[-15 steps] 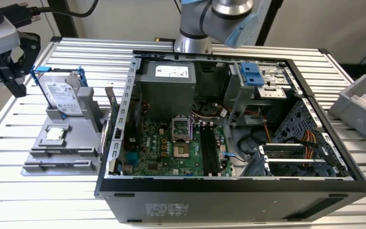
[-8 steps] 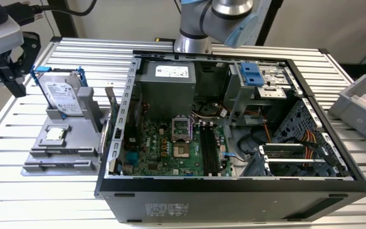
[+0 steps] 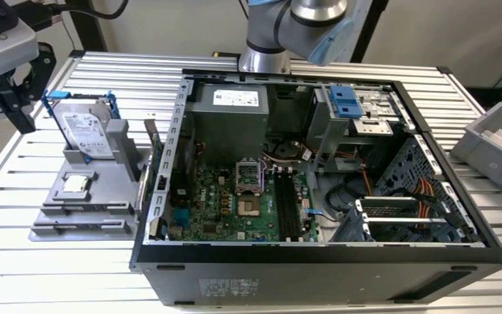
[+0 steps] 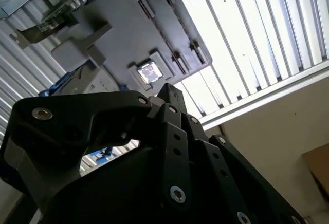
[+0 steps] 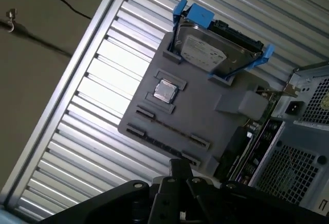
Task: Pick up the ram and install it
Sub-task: 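Pick up the ram and move it above insertion slot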
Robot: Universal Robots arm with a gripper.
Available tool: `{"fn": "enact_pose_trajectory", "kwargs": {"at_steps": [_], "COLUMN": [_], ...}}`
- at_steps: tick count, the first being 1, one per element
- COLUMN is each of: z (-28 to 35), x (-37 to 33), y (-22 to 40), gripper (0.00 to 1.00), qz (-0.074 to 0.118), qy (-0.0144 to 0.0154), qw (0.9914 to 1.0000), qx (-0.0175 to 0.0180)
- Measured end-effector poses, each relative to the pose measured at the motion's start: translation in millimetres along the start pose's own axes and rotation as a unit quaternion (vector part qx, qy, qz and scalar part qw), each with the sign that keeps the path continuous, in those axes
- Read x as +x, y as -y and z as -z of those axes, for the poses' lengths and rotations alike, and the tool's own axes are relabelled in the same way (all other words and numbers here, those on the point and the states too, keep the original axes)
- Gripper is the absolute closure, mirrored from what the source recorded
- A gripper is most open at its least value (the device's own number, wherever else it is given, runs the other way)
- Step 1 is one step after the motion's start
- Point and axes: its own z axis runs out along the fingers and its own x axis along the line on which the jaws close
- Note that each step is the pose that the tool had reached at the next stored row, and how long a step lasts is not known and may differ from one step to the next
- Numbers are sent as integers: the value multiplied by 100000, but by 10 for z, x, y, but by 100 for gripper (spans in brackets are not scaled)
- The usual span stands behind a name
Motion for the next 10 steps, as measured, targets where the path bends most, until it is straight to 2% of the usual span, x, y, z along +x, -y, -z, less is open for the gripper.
{"fn": "enact_pose_trajectory", "kwargs": {"at_steps": [10], "z": [0], "x": [0], "y": [0], "gripper": [100], "qz": [3509], "qy": [-184], "qw": [99938], "qx": [-61]}}
